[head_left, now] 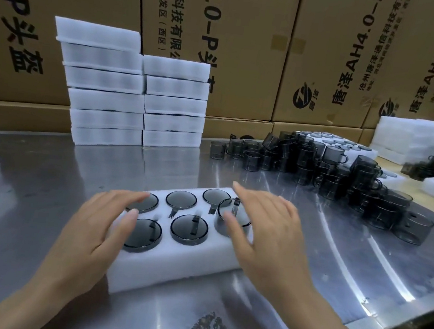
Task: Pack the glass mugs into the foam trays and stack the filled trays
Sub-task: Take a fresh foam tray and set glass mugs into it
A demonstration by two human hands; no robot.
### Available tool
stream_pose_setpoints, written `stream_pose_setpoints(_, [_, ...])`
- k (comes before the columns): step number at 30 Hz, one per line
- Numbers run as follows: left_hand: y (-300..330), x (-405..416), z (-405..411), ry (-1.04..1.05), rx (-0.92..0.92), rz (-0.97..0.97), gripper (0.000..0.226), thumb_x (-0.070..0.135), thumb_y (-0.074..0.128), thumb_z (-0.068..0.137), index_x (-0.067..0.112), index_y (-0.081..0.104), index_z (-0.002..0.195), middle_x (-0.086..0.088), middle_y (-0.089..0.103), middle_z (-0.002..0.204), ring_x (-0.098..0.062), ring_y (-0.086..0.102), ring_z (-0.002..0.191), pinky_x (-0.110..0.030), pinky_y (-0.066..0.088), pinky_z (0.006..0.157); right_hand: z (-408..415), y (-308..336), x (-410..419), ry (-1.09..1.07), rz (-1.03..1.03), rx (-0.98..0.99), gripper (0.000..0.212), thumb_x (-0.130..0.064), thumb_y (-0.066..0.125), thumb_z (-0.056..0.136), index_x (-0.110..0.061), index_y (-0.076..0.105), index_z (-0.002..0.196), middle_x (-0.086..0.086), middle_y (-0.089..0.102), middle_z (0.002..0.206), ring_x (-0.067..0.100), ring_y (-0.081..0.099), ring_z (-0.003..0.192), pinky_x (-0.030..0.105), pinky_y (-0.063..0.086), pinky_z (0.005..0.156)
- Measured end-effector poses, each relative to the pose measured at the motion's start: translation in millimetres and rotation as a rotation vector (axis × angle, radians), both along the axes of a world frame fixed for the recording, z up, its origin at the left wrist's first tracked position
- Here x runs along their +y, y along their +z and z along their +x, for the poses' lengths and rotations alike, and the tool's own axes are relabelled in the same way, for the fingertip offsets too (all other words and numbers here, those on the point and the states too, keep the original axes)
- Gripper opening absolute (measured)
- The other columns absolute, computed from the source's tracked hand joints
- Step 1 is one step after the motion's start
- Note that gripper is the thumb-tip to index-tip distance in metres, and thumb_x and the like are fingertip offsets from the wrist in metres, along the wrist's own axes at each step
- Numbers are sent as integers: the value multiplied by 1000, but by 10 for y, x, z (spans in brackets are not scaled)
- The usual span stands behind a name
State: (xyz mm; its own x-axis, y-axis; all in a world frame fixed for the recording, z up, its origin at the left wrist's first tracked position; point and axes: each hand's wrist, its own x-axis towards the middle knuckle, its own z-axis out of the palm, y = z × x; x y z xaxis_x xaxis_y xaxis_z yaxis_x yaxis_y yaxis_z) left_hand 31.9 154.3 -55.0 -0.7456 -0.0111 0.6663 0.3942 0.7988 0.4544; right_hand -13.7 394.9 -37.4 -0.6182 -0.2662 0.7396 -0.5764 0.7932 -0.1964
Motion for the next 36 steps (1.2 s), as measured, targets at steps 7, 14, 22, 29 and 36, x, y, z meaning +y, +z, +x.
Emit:
stream_pose_setpoints(7, [281,482,-64,-158,-215,-466,61,65,10,84,44,8,141,33,7,148,15,-4,138,-15,-12,113,-106,-16,52,95,161,-266,62,-54,9,91,-34,17,149,-27,8,152,-10,0,140,26,-8,116])
stream_pose_setpoints(14, [223,601,-215,-113,-261,-657,73,68,-3,79,42,2,147,31,-9,147,13,-24,133,-27,-26,109,-138,-135,21,113,151,-336,57,-45,15,94,-31,25,148,-21,17,154,-7,14,140,18,7,115])
stream_pose_setpoints(22, [141,624,-202,-102,-185,-772,65,63,36,81,24,63,124,14,59,128,-5,58,117,-45,49,92,-177,-163,24,47,356,-399,80,-57,-16,76,-39,8,150,-24,-1,156,-10,-4,140,9,-18,104])
stream_pose_setpoints(29, [119,621,-193,-93,-165,-798,65,60,41,75,23,65,122,13,61,126,-6,62,109,-40,51,91,-157,-142,24,26,398,-422,74,-59,-11,83,-37,9,150,-22,0,157,-7,-3,142,16,-16,106])
stream_pose_setpoints(36, [141,581,-8,-15,-150,-679,57,55,39,78,24,67,117,12,64,121,-9,64,107,-38,52,88,-151,-130,102,151,321,-532,51,-58,16,94,-53,12,144,-36,-7,148,-8,-8,140,31,-5,115])
